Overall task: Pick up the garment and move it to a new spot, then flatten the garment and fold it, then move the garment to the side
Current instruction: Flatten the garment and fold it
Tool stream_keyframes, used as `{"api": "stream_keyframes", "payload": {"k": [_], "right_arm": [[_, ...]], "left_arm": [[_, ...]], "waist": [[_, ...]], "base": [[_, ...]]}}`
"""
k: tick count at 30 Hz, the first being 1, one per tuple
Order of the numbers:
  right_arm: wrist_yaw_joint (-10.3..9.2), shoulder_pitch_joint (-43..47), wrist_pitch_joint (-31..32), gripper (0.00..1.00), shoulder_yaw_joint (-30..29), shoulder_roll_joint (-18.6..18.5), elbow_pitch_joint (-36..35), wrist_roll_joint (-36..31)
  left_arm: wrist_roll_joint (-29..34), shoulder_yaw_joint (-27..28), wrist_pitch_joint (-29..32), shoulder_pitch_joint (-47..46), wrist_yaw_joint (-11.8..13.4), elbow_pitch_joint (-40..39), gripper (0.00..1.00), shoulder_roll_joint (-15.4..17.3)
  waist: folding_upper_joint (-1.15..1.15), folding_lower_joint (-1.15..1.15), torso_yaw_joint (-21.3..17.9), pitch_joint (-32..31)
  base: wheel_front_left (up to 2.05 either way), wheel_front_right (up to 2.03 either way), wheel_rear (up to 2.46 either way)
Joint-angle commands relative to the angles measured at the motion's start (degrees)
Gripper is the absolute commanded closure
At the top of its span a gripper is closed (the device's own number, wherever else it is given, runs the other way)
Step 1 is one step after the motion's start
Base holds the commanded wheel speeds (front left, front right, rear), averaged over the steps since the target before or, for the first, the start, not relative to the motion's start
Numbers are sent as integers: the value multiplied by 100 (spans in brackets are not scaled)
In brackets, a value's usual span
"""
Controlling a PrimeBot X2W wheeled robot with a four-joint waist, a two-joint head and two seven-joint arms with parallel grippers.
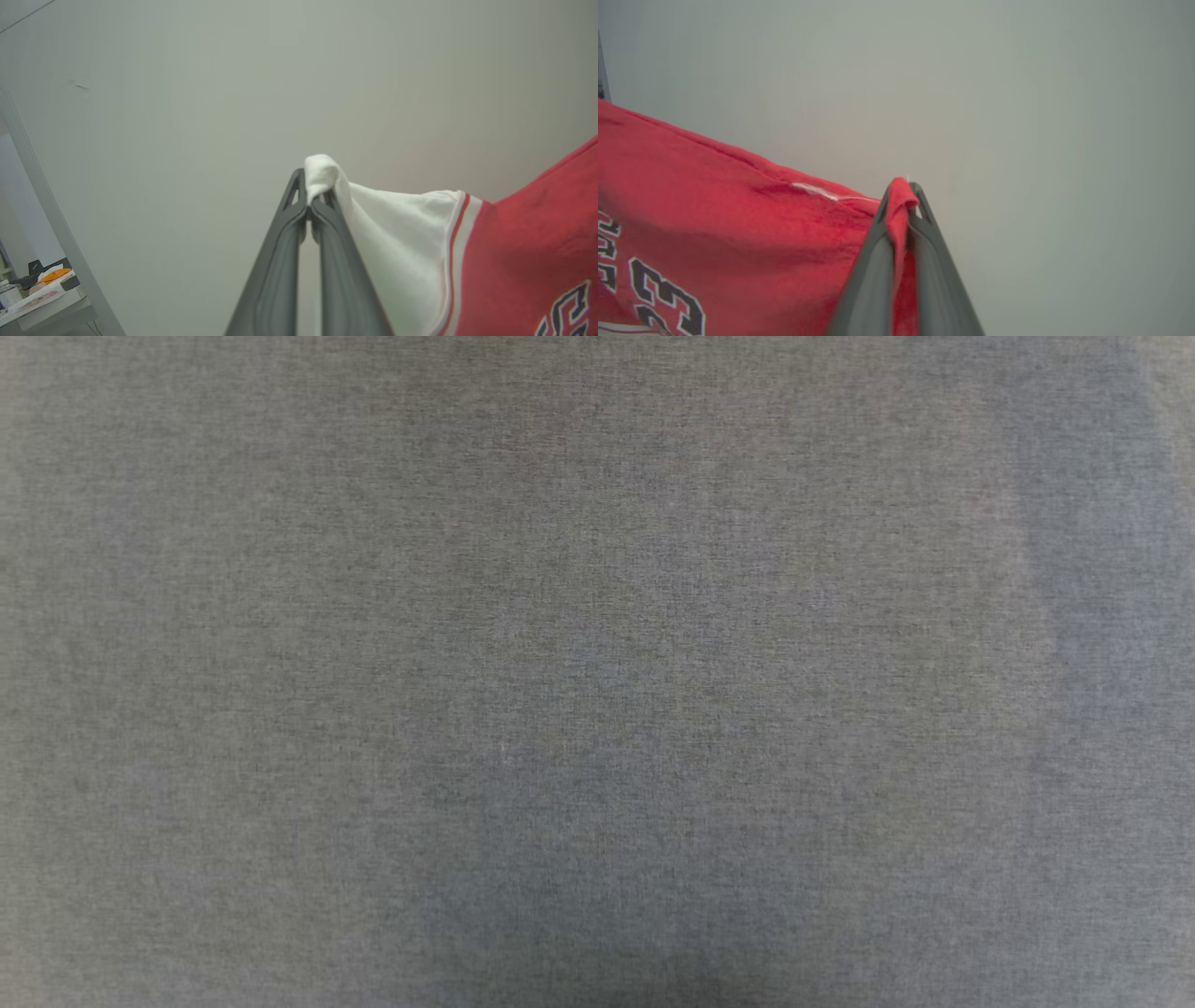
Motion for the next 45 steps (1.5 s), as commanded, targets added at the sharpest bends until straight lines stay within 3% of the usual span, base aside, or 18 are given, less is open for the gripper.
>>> {"api": "stream_keyframes", "payload": {"k": [1,11,17,27,31,32,35,45], "right_arm": [[-2,228,-132,100,97,18,106,106],[-2,2229,-864,100,1012,138,503,700],[-2,3566,-1192,100,1624,36,527,1107],[-2,5800,-1493,100,2299,-485,104,1791],[-2,6605,-1596,100,2295,-672,-90,1953],[-2,7238,-1631,100,2205,-800,-225,2037],[-2,7797,-1628,100,2088,-903,-346,1991],[-2,9476,-1235,100,1328,-1056,-1068,2013]], "left_arm": [[-59,-16,-111,264,-19,92,100,25],[-361,-228,-661,2739,209,239,100,116],[-610,-318,-787,4682,583,-167,100,175],[-985,-697,-702,7826,1326,-1137,100,247],[-1161,-851,-592,8843,1592,-1494,100,280],[-1328,-977,-493,9497,1751,-1751,100,236],[-1476,-936,-538,10026,1968,-1897,100,259],[-1968,-1133,-481,11265,2119,-2195,100,121]], "waist": [[0,-2,4,-66],[0,-2,-34,-893],[0,-2,36,-1589],[0,-2,79,-2569],[0,-2,79,-2860],[0,-2,89,-3050],[0,-2,51,-3203],[0,-2,-17,-3451]], "base": [[0,0,0],[0,0,0],[0,0,0],[0,0,0],[0,0,0],[0,0,0],[0,0,0],[0,0,0]]}}
